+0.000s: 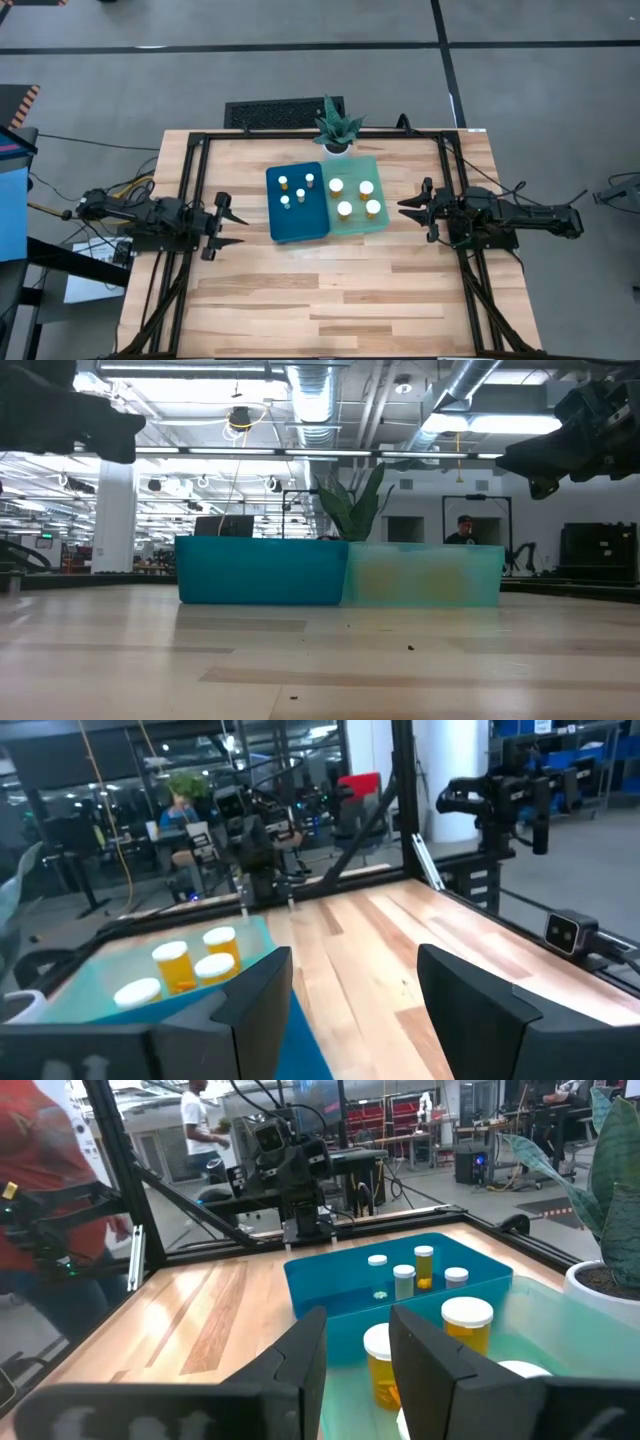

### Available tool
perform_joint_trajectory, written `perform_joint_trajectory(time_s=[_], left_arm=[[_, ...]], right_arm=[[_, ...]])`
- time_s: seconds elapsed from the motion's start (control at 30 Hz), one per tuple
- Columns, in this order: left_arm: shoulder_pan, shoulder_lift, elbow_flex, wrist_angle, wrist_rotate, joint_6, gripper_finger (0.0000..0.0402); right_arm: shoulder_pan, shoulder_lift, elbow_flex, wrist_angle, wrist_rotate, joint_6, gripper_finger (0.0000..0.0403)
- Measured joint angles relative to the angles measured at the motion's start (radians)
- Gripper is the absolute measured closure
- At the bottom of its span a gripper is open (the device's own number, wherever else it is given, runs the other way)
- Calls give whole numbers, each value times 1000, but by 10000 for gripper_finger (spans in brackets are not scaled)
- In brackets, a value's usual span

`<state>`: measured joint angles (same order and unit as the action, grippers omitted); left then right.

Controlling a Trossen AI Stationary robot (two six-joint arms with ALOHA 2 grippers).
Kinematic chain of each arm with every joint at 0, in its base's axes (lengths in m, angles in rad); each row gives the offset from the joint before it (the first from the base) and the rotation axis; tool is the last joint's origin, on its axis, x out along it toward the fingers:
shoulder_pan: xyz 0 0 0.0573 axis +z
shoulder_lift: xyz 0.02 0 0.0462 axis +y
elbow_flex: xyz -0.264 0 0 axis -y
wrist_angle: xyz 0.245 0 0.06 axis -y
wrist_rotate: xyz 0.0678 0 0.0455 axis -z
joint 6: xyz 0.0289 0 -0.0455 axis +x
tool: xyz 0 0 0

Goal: Pick and place medicine bottles into bin by pill shape (circle, oval)
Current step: Return to Home Position

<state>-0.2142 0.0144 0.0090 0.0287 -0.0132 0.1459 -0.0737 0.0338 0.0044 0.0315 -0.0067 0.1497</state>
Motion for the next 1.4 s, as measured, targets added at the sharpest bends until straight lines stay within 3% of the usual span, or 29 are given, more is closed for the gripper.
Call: perform_joint_trajectory(time_s=[1.4], left_arm=[[0, 1, -2, 0, -1, -19, 192]], right_arm=[[0, 0, 0, 0, 0, 0, 279]])
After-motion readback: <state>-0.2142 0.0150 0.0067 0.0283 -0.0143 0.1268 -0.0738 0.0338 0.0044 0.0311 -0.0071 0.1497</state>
